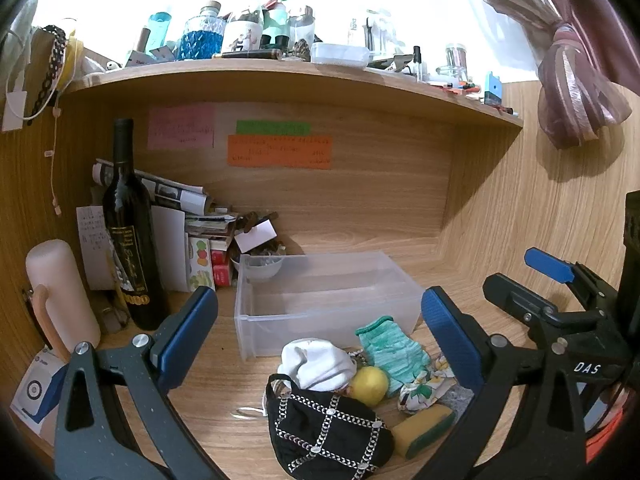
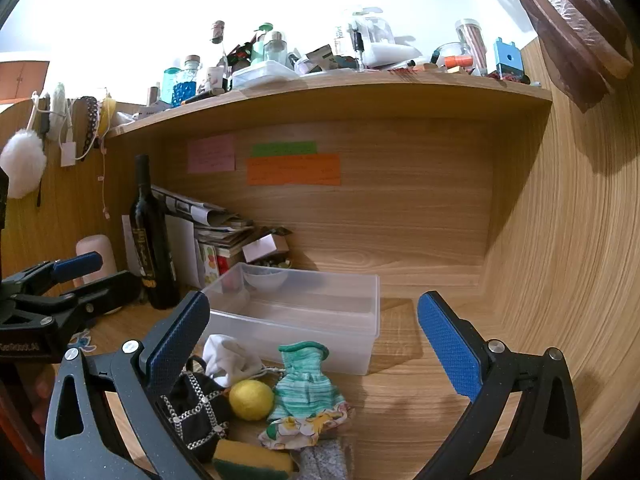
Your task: Organize soft objects
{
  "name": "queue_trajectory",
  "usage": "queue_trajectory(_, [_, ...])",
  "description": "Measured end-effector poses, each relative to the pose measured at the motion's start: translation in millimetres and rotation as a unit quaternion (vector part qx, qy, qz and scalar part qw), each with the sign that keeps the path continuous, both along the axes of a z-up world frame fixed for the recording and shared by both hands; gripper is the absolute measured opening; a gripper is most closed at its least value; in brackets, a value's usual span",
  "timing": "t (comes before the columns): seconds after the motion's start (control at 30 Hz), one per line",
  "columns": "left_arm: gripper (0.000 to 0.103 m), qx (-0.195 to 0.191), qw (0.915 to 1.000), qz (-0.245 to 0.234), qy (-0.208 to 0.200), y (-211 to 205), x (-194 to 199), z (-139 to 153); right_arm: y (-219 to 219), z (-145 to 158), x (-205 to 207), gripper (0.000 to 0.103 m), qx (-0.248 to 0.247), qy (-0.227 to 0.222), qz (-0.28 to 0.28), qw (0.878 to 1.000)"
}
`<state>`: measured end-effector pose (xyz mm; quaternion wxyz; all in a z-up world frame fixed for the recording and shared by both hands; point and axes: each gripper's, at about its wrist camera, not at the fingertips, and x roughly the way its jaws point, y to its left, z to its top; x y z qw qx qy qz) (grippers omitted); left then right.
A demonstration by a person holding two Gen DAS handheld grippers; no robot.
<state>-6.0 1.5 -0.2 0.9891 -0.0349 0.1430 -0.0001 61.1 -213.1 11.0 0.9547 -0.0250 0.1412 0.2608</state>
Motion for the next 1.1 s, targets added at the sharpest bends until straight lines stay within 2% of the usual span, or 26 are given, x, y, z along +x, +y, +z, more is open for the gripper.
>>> queue_trajectory(1.1, [0.103, 0.004, 1.0, -0.002, -0.006, -3.9, 0.6, 3.4, 0.9, 1.7, -1.7, 0.103, 0.004, -0.001, 0.002, 1.0])
